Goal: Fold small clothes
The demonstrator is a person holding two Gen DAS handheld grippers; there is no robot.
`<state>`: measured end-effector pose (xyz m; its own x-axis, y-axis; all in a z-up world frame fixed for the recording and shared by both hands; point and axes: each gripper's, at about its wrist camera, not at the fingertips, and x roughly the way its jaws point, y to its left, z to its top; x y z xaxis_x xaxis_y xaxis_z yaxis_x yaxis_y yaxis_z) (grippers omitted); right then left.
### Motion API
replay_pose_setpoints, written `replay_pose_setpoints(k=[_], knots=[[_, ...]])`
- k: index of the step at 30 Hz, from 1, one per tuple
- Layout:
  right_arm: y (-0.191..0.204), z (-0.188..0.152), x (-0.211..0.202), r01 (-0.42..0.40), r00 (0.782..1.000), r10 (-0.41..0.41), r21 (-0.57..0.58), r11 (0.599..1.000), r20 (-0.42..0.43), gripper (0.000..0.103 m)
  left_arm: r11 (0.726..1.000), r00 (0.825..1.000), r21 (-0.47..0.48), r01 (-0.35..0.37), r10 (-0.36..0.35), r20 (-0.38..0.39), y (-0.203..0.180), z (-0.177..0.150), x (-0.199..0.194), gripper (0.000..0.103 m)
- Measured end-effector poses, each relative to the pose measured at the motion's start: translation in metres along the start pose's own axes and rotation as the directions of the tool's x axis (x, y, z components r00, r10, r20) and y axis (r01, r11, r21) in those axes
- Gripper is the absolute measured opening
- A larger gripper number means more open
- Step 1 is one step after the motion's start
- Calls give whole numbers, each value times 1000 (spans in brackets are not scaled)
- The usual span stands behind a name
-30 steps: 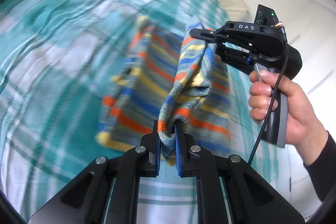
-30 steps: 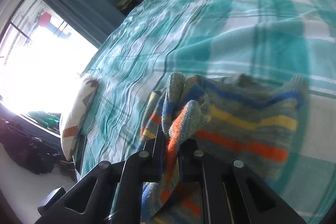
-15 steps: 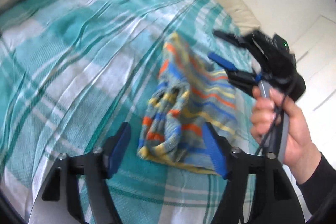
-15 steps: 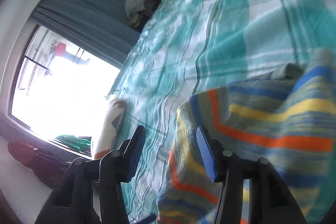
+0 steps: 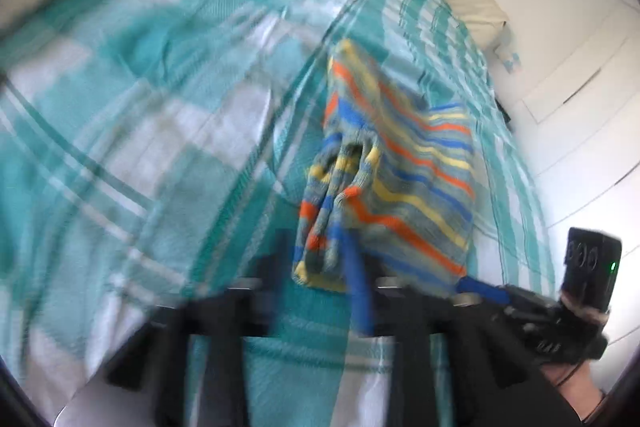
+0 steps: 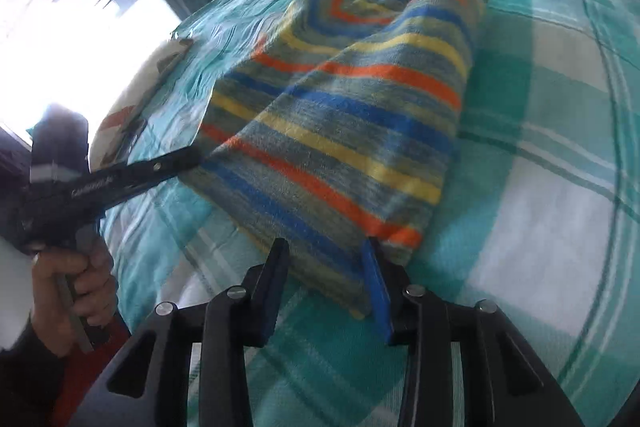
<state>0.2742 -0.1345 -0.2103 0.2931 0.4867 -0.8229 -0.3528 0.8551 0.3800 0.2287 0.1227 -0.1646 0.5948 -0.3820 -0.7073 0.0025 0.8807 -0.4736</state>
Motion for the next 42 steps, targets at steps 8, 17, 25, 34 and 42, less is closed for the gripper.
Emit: replay_pose_setpoints(k=[8, 17, 25, 34, 42], knots=[[6, 58, -55, 77, 973, -64, -52, 996, 224, 48, 972, 998, 235, -10, 23, -51, -42, 78, 59, 67], [-36, 98, 48, 120, 991, -122, 32, 992, 52, 56, 989, 989, 144, -22, 42, -139, 15, 79, 111, 4], [-12, 68, -18, 133, 966, -129, -2, 991, 223, 56, 982, 999, 191, -14, 23, -46, 11, 60, 47, 69], [27, -9, 31, 58, 998, -57, -70, 996, 24, 62, 953, 976, 277, -120, 164, -141, -1, 10, 53, 63], [39, -80, -43, 91, 965, -109, 88, 992, 237, 71, 989, 995, 138, -52, 63, -77, -5, -18, -11, 88]])
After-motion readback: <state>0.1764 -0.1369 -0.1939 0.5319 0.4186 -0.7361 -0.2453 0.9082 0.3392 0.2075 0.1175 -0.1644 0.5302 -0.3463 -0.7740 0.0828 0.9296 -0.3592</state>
